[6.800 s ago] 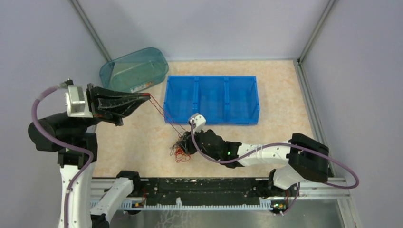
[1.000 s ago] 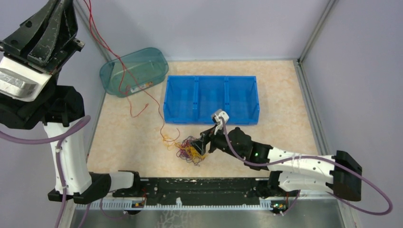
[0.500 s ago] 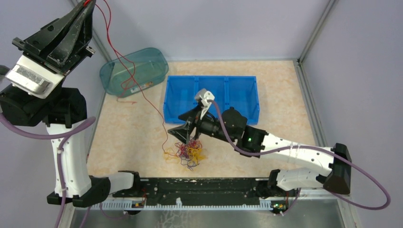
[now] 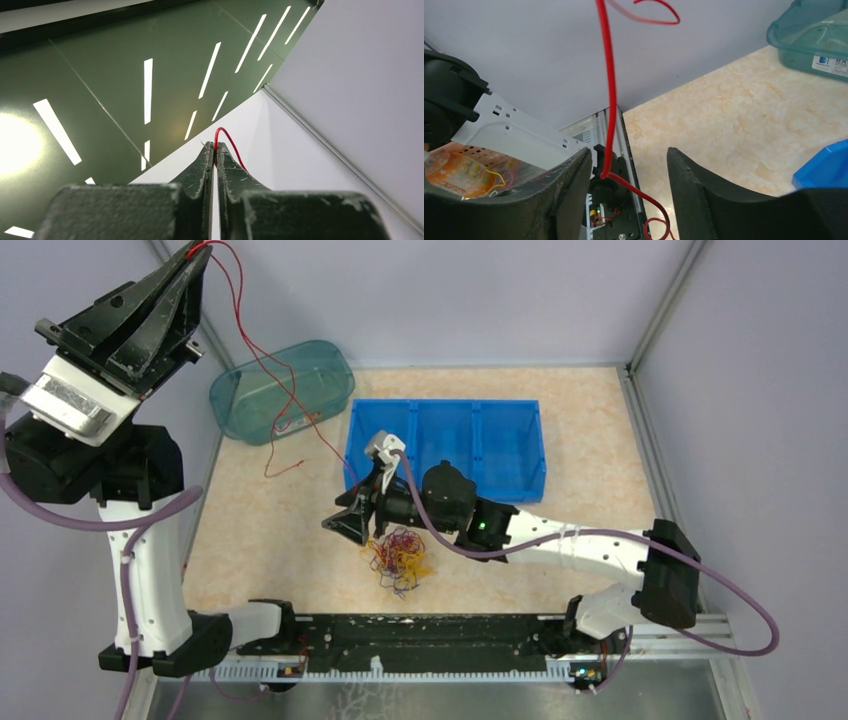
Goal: Untangle the cables
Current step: Untie the cable.
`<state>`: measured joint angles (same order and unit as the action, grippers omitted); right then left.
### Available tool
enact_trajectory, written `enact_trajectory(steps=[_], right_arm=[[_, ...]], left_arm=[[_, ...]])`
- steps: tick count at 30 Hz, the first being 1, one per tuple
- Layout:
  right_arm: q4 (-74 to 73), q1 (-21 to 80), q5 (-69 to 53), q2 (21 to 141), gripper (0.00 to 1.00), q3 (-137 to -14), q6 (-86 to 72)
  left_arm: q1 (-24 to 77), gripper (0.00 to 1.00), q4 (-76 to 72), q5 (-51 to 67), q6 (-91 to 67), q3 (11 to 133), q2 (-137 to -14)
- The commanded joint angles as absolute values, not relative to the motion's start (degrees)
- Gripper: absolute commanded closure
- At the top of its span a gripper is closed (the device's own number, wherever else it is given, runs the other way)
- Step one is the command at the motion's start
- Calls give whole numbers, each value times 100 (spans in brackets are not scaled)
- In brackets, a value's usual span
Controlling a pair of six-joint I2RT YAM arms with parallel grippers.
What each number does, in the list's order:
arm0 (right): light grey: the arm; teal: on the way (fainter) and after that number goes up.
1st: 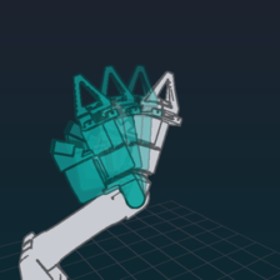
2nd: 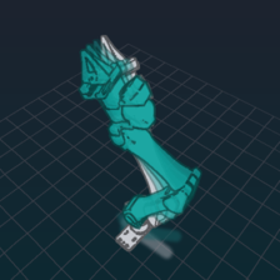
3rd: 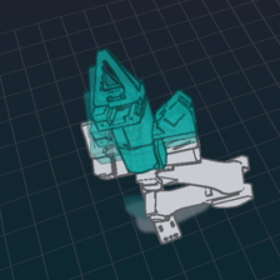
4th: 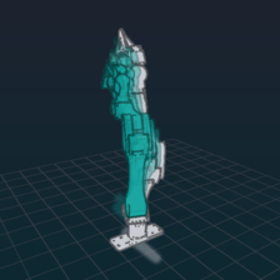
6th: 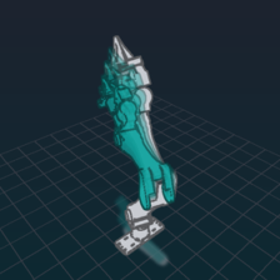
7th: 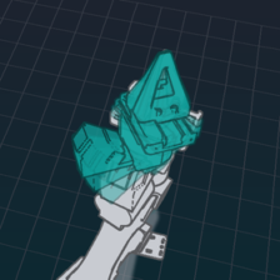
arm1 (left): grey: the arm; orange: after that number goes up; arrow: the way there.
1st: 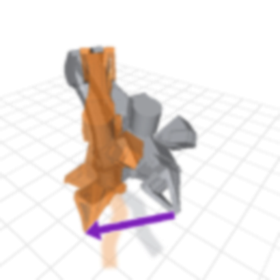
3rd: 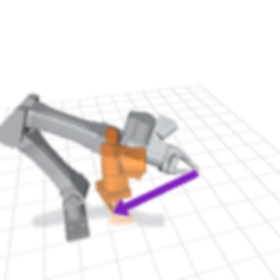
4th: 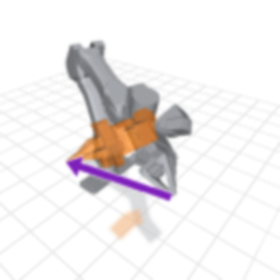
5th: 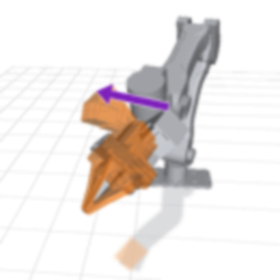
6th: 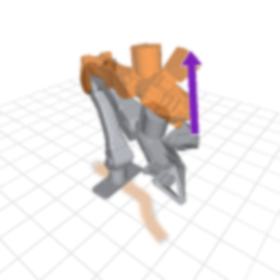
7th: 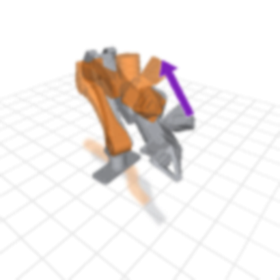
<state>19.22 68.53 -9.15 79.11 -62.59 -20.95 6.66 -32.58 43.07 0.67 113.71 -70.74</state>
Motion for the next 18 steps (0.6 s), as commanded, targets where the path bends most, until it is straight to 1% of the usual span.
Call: enact_trajectory(steps=[1,9,14,18], right_arm=[[2408,6892,-957,7999,45,-6350,-2252],[2771,6895,-540,8511,56,-5797,-2500],[2835,6856,-578,9064,58,-5642,-2716],[3006,6847,-447,9320,59,-5243,-2862]], left_arm=[[670,92,-3366,4346,-3,11371,-7044],[671,93,-3881,3852,365,11766,-7270],[669,93,-3878,3823,540,12106,-7405],[668,94,-3918,3748,738,12361,-7507]])
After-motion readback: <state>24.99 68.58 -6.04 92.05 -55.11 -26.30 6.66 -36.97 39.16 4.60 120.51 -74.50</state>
